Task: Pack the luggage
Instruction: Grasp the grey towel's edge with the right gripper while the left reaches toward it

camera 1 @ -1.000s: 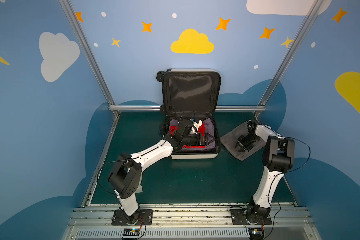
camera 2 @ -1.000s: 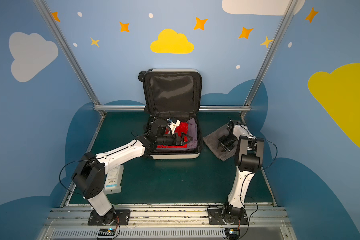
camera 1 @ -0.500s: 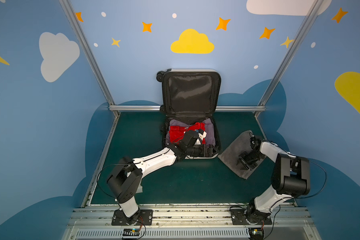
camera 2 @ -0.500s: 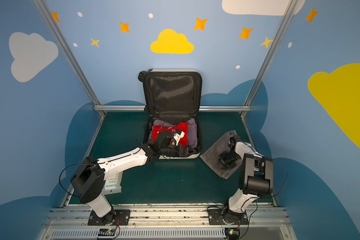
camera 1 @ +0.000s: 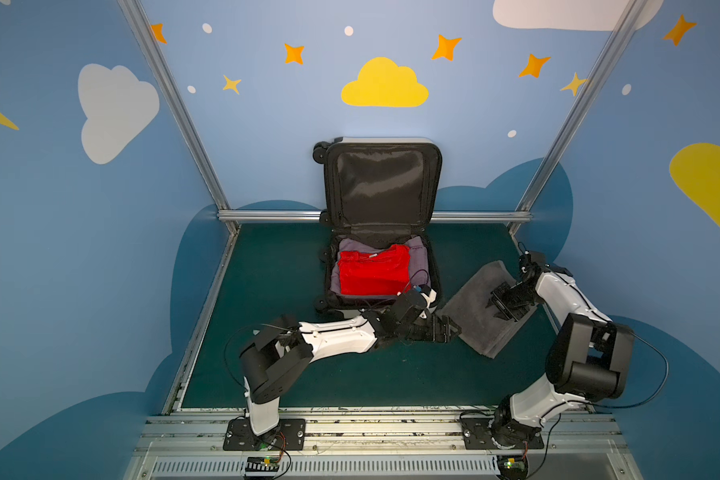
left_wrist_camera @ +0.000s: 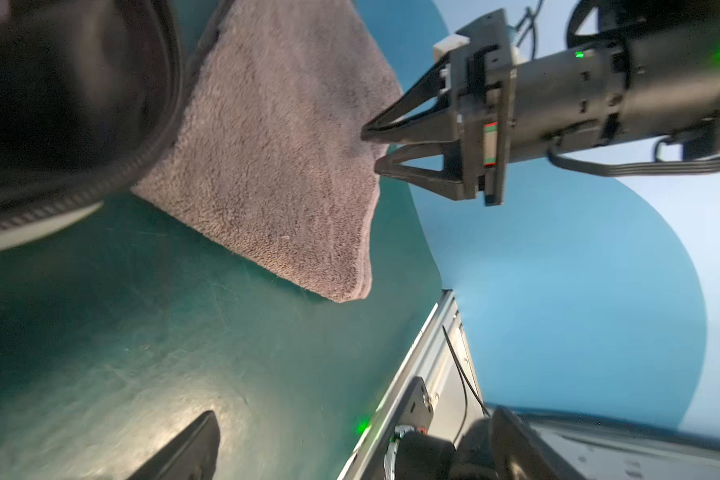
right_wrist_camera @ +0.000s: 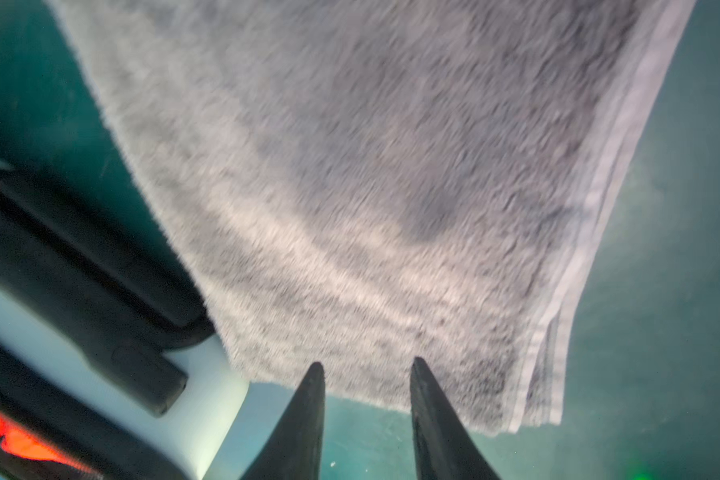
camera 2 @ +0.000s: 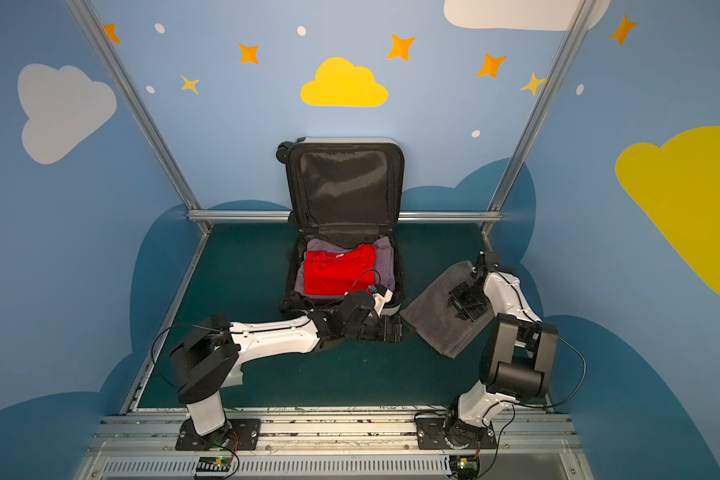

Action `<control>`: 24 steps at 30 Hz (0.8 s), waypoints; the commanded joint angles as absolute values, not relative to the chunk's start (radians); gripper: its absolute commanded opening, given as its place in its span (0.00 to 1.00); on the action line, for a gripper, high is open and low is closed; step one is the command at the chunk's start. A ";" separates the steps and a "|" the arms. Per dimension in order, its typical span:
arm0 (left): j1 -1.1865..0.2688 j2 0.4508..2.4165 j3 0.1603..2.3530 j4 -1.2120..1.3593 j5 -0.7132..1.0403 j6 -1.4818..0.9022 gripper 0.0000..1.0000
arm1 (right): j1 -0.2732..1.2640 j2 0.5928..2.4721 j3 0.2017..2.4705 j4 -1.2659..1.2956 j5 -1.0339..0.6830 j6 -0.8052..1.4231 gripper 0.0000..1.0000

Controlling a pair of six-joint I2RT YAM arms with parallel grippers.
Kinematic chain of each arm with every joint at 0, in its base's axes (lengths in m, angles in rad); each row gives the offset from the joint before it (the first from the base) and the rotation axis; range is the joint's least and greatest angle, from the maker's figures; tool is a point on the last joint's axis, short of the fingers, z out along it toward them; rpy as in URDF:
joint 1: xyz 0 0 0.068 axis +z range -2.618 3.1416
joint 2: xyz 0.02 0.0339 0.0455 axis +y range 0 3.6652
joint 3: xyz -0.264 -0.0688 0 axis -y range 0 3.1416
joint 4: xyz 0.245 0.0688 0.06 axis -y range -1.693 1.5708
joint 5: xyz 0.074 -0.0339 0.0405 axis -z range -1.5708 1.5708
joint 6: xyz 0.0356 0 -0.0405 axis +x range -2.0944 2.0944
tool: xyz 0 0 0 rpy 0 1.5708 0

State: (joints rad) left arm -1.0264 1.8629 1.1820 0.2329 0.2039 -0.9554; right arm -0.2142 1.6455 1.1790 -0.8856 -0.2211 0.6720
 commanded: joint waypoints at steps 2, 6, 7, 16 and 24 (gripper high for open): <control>-1.059 1.947 1.222 0.337 0.116 -1.088 0.99 | -0.272 1.690 1.151 -0.889 -0.248 0.653 0.35; -1.086 2.029 1.259 0.368 0.061 -1.187 0.99 | -0.302 1.716 1.112 -0.855 -0.264 0.664 0.35; -1.092 2.044 1.271 0.369 0.049 -1.206 0.98 | -0.307 1.722 1.106 -0.849 -0.271 0.667 0.35; -1.124 2.154 1.393 0.286 -0.072 -1.325 0.90 | -0.337 1.744 1.053 -0.811 -0.320 0.675 0.35; -1.136 2.245 1.487 0.228 -0.114 -1.422 0.82 | -0.344 1.740 1.035 -0.801 -0.330 0.674 0.34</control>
State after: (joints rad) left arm -1.1339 2.2036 1.4574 0.2802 -0.0807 -1.3666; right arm -0.3389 1.7370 1.0523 -0.7998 -0.3214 0.6735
